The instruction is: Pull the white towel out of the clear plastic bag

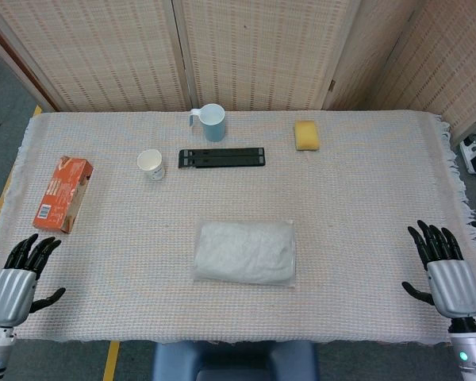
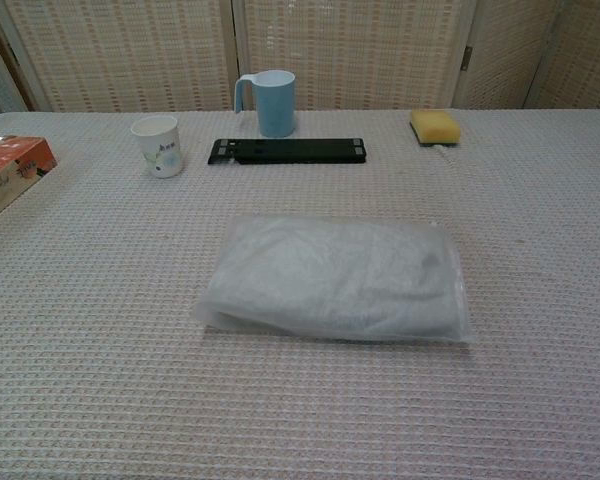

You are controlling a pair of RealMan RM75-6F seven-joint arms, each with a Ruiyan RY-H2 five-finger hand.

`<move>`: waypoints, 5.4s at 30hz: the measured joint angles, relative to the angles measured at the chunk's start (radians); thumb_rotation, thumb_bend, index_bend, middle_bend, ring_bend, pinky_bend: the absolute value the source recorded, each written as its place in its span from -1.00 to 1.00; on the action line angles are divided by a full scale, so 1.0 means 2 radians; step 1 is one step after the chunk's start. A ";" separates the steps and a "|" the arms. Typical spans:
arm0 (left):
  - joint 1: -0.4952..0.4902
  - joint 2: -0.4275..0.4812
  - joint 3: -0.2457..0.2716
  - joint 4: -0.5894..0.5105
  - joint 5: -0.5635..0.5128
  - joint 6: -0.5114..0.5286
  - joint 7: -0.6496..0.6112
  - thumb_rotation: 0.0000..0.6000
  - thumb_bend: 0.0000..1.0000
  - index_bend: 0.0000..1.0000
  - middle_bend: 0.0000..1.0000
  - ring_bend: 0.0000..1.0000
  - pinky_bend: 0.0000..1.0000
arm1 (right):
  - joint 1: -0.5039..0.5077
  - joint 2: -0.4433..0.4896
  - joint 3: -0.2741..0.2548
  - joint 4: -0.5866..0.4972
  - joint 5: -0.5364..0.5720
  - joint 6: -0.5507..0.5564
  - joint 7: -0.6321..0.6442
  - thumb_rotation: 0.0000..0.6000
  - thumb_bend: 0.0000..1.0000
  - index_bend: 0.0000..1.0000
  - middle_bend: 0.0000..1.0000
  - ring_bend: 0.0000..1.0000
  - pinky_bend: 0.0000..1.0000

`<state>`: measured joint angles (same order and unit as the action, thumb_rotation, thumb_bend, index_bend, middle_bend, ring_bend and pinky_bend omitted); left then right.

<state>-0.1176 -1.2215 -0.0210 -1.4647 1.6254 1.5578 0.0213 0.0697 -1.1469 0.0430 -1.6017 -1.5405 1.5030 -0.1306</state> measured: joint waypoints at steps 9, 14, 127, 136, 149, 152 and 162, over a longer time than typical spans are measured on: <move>-0.015 -0.002 0.023 -0.005 0.018 -0.040 -0.029 1.00 -0.65 -0.64 -0.52 -0.65 -0.32 | -0.006 0.003 0.000 0.002 -0.003 0.011 0.003 1.00 -0.93 -1.00 -1.00 -1.00 -1.00; -0.025 -0.021 0.040 0.001 0.050 -0.049 -0.056 1.00 -0.65 -0.51 0.02 -0.09 0.21 | -0.007 0.003 0.001 0.001 0.001 0.010 0.002 1.00 -0.94 -1.00 -1.00 -1.00 -1.00; -0.174 -0.369 -0.016 0.181 -0.012 -0.105 0.055 1.00 0.15 0.60 1.00 1.00 1.00 | 0.151 -0.319 0.012 0.335 -0.029 -0.119 0.233 1.00 -0.42 -0.12 -0.97 -1.00 -1.00; -0.176 -0.366 -0.018 0.178 -0.015 -0.106 0.057 1.00 0.15 0.60 1.00 1.00 1.00 | 0.165 -0.371 0.011 0.384 -0.028 -0.106 0.289 1.00 -0.42 -0.13 -0.97 -1.00 -1.00; -0.178 -0.361 -0.020 0.169 -0.017 -0.107 0.063 1.00 0.14 0.60 1.00 1.00 1.00 | 0.174 -0.403 0.009 0.408 -0.022 -0.105 0.327 1.00 -0.42 -0.21 -0.97 -1.00 -1.00; -0.179 -0.358 -0.022 0.167 -0.018 -0.107 0.064 1.00 0.14 0.60 1.00 1.00 1.00 | 0.176 -0.411 0.009 0.415 -0.021 -0.103 0.336 1.00 -0.42 -0.24 -0.97 -1.00 -1.00; -0.180 -0.355 -0.023 0.158 -0.019 -0.106 0.069 1.00 0.14 0.60 1.00 1.00 1.00 | 0.182 -0.438 0.011 0.432 -0.013 -0.107 0.351 1.00 0.11 0.34 -0.84 -1.00 -1.00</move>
<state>-0.4775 -1.9316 -0.0673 -1.1495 1.5866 1.3449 0.1587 0.4338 -2.0236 0.0658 -0.7368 -1.5669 1.2893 0.5714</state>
